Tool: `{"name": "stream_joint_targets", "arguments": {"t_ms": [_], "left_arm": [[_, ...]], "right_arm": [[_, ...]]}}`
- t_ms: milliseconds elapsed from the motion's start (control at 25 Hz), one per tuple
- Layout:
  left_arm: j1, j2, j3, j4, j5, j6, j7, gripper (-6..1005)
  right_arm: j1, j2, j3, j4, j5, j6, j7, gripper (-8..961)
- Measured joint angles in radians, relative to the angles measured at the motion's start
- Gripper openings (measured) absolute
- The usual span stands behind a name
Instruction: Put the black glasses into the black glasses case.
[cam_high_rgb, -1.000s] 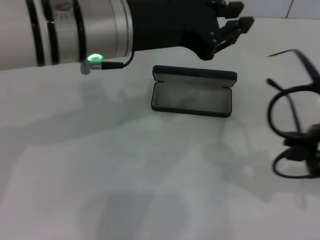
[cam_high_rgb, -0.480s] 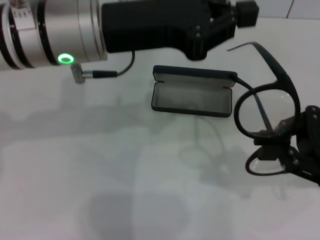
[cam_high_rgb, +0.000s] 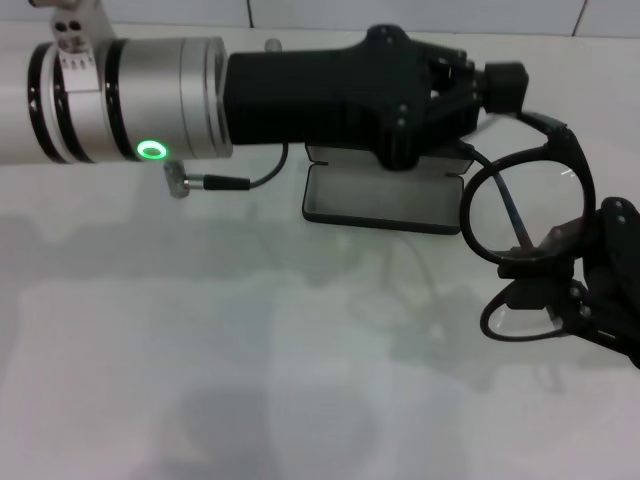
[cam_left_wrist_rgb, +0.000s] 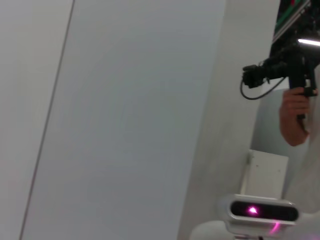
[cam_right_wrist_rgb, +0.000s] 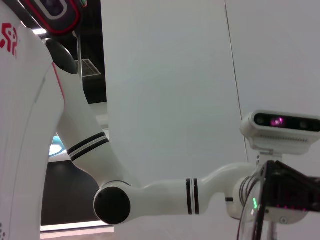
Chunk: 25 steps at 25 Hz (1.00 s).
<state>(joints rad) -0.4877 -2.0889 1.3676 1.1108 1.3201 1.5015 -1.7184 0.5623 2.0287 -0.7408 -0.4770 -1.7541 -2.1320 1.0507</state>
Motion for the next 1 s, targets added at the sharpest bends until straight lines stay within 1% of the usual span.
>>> {"name": "stream_joint_targets", "arguments": {"t_ms": [520,760,1000], "left_arm": [[-0.031,0.001,-0.002,-0.068,0.005,0.108,0.011,50],[-0.037,-0.001,-0.034,-0.131,-0.026,0.116,0.040,50],[-0.047,-0.001,-0.028,-0.158,-0.043,0.121,0.041,49]], "right_arm": [[0.006,-0.001,-0.011,0.011,0.009,0.000,-0.009,124],[0.002,-0.001,-0.014,0.029,0.015,0.000,-0.015,124],[0.006,-0.001,-0.024,0.050,0.016,0.002,-0.029,124]]}}
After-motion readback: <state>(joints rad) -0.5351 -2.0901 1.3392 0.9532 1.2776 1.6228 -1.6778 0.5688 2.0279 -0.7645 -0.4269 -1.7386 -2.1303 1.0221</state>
